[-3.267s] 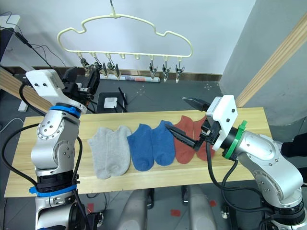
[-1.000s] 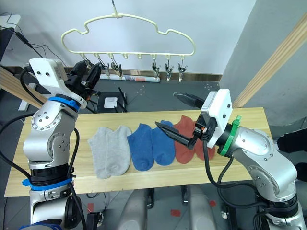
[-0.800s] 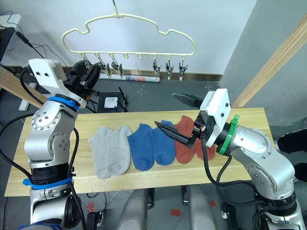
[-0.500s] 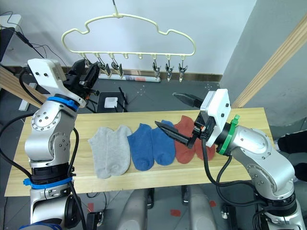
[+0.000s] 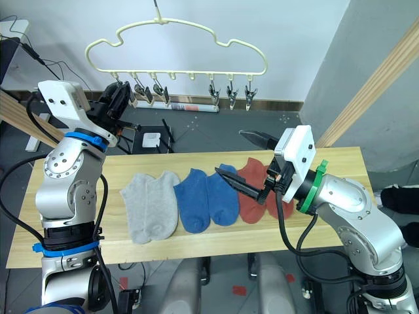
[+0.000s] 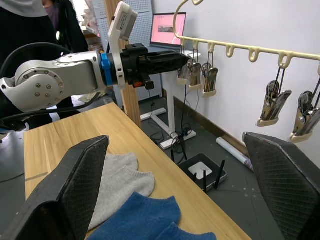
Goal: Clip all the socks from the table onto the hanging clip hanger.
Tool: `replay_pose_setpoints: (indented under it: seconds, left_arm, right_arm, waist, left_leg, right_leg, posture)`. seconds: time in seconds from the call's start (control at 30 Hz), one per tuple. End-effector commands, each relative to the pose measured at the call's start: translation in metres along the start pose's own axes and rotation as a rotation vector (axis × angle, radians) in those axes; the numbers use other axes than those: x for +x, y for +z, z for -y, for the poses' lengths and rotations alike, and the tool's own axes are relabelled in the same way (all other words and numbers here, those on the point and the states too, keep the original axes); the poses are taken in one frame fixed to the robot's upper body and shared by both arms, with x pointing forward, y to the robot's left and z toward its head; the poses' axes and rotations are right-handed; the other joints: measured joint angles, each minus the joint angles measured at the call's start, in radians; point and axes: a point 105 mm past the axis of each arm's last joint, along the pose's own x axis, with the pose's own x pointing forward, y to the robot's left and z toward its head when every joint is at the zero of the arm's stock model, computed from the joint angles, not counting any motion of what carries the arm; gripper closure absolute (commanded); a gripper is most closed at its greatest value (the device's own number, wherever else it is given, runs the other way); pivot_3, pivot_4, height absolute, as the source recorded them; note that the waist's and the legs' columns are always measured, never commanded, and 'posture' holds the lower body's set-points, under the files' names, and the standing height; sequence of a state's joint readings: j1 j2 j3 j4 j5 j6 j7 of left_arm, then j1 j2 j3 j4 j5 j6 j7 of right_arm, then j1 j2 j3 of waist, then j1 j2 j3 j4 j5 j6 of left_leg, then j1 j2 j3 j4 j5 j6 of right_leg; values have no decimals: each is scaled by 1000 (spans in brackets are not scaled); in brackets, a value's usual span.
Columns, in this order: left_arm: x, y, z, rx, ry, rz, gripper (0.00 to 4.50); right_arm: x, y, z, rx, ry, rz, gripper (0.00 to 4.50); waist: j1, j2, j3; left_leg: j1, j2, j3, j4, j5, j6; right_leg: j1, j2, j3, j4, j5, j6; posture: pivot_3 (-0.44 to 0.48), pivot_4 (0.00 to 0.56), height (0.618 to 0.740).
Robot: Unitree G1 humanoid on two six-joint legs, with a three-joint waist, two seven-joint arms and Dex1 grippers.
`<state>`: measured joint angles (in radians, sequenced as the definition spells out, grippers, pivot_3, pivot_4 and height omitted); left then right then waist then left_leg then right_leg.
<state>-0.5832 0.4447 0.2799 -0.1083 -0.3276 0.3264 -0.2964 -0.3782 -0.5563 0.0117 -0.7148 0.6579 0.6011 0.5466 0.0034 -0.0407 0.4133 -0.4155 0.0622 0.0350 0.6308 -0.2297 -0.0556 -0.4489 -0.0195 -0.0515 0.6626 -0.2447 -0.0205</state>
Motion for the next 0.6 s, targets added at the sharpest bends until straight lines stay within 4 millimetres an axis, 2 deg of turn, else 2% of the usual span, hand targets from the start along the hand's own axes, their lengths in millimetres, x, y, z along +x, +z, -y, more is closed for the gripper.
replay_pose_setpoints:
  seconds: [0.03, 0.23, 0.3, 0.43, 0.6]
  left_arm:
    - [-1, 14, -1, 41, -5, 53, 4364]
    - [-1, 13, 2, 43, -31, 49, 4364]
    - [-1, 14, 4, 33, -57, 54, 4364]
    - [0, 15, 7, 31, -113, 41, 4364]
    - [4, 16, 6, 36, -139, 32, 4364]
  right_arm:
    - [-4, 10, -4, -40, 9, 31, 0]
    - [-5, 1, -2, -33, -1, -9, 0]
    - [-6, -19, 3, -28, -48, -97, 0]
    - [-19, -74, 28, -22, -266, -314, 0]
    - [-31, -119, 62, -6, -575, -412, 0]
  waist:
    - [0, 0, 0]
    - [0, 0, 0]
    - [0, 0, 0]
    - [3, 0, 0]
    - [1, 0, 0]
  left_leg:
    - [0, 0, 0, 0, 0, 0]
    - [0, 0, 0, 0, 0, 0]
    - [0, 0, 0, 0, 0, 0]
    - [0, 0, 0, 0, 0, 0]
    - [0, 0, 1, 0, 1, -1]
  right_leg:
    - [0, 0, 0, 0, 0, 0]
    - [0, 0, 0, 0, 0, 0]
    - [0, 0, 0, 0, 0, 0]
    - [0, 0, 0, 0, 0, 0]
    - [-1, 0, 1, 1, 0, 0]
  posture:
    - [-18, 442, 740]
    - [-14, 444, 740]
    - [-14, 444, 740]
    - [-9, 453, 740]
    - [-12, 459, 740]
